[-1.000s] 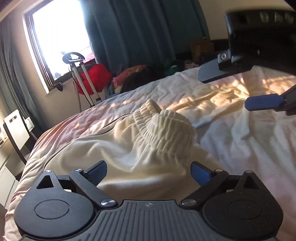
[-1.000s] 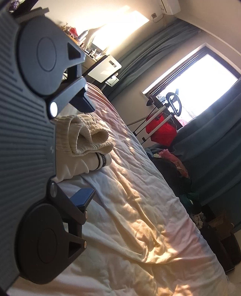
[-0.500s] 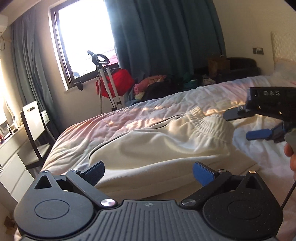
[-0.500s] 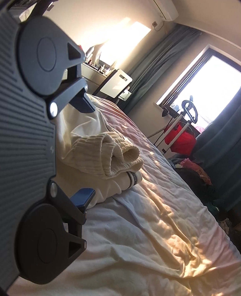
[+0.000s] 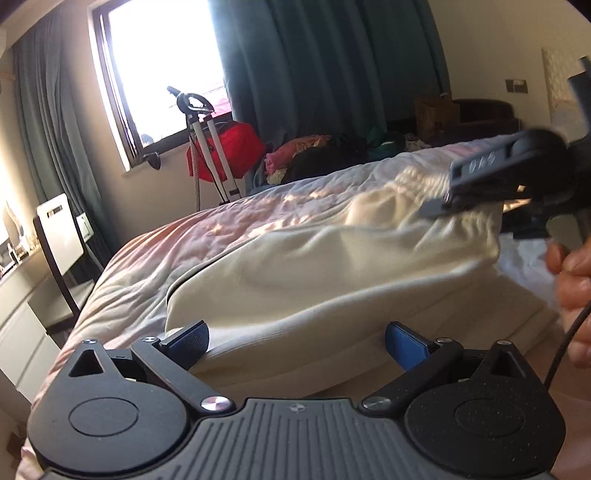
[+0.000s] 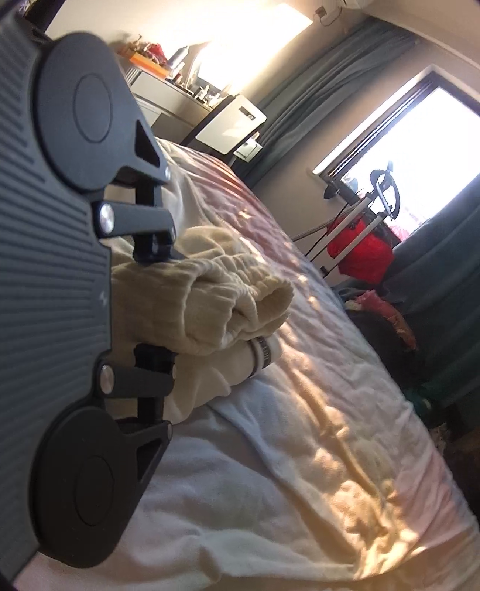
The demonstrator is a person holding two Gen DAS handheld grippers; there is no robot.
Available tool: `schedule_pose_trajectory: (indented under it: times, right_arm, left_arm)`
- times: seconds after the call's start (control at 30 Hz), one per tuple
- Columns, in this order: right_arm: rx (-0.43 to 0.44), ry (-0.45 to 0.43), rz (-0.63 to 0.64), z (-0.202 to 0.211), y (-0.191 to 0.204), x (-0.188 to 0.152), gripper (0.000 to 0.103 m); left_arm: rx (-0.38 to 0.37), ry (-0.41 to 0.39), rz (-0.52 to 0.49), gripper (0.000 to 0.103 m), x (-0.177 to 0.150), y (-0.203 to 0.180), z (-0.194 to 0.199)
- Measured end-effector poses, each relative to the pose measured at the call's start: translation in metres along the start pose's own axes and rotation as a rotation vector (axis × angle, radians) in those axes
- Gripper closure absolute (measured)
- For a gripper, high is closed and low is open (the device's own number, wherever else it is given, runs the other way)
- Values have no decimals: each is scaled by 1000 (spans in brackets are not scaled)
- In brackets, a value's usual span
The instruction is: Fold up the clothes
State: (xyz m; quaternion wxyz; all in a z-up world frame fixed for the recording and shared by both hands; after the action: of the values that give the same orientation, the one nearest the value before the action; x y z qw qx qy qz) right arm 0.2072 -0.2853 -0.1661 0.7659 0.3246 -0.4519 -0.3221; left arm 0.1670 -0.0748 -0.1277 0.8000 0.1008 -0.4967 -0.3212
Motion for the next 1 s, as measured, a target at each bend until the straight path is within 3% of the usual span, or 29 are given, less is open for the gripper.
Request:
schedule_pose_trajectory:
  times: [0.13, 0.3, 0.37, 0.43, 0.6, 0.7, 0.77, 0.93, 0.97, 1.0]
  right_arm:
    - [-48, -33, -10, 13, -12, 6, 66]
    - [-138, -56, -39, 28, -35, 10, 65]
    - [-177, -15, -129, 27, -61, 3, 63]
    - [-142, 7, -231, 31, -74, 1, 62]
    - [-138, 10, -175, 33, -63, 0, 59]
    - [-153, 45, -171, 31, -65, -4, 50]
    - [-179, 59, -145, 30, -66, -6, 36]
    - [-206, 103, -149, 27, -76, -13, 35]
    - [-214, 110, -156, 25, -79, -15, 23]
    - [-214, 120, -163, 24, -80, -16, 20]
  left_arm:
    - [-9, -8, 36, 1, -3, 4, 5]
    - [-19, 68, 28, 1, -14, -3, 1]
    - [-8, 89, 11, 1, -19, -8, 0]
    - [-9, 86, 16, 1, -20, -10, 4]
    - [-26, 79, 12, 5, -26, -10, 11]
    - [-85, 111, 44, 5, -35, -12, 10]
    - [-142, 161, 99, 3, -44, -12, 5]
    - [-190, 199, 171, 1, -53, -11, 0]
    - [-193, 199, 179, 1, -52, -10, 1]
    - [-196, 199, 186, 1, -52, -9, 1]
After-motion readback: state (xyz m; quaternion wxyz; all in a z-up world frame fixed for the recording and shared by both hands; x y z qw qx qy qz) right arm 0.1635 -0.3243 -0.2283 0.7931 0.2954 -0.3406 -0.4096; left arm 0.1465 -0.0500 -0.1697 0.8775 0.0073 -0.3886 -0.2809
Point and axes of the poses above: each gripper's, at about its wrist camera, not at the fingertips, and z roughly against the way its jaws point, y to its left, x to its top, the point moved 10 cm from there along -z, roughly the way its jaws point, and after that the axes turned 15 degrees about -z, right-handed, at the moved point
